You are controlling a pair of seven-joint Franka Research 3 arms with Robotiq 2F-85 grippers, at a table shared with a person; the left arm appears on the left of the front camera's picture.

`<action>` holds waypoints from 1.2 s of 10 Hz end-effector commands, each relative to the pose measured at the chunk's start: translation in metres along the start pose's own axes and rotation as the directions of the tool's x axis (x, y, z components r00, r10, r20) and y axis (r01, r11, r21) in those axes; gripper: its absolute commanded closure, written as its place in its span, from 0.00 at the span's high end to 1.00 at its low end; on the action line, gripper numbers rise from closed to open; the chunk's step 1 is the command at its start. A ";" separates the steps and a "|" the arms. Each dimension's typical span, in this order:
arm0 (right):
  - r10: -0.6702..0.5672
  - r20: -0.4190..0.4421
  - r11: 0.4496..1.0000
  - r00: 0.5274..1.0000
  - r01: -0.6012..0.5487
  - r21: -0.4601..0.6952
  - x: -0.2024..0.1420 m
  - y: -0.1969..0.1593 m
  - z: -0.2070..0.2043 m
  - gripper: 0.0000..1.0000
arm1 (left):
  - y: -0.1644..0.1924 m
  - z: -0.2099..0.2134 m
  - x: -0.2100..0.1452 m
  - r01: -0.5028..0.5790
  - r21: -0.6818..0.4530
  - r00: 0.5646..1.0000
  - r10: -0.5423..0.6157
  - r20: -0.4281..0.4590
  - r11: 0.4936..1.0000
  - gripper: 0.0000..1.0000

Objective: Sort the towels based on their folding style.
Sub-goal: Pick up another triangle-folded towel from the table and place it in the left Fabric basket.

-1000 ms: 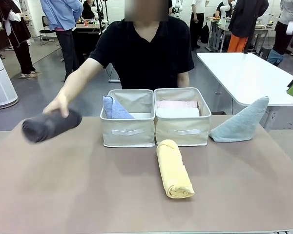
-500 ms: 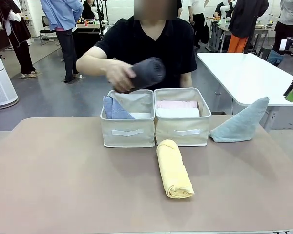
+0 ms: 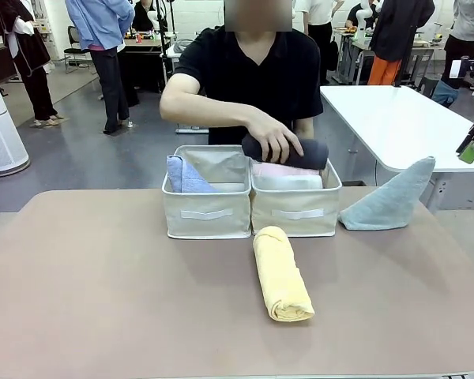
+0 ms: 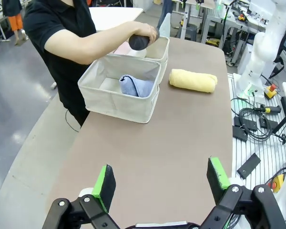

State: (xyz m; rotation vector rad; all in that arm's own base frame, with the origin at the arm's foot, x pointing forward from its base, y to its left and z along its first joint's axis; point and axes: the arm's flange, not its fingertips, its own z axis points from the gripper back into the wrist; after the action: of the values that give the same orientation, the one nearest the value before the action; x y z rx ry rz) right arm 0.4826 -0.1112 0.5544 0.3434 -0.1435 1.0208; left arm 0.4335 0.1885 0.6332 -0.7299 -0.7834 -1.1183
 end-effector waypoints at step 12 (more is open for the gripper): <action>0.467 -0.205 0.870 0.860 -0.489 -0.071 0.047 -0.116 -0.037 1.00 | -0.003 0.000 0.001 0.003 -0.003 1.000 -0.003 0.006 1.000 1.00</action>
State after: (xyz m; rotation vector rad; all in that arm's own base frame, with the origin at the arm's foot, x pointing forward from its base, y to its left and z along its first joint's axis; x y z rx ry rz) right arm 0.6034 -0.1132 0.5086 0.0962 -0.1022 1.5480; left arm 0.4334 0.1884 0.6333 -0.7300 -0.7834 -1.1185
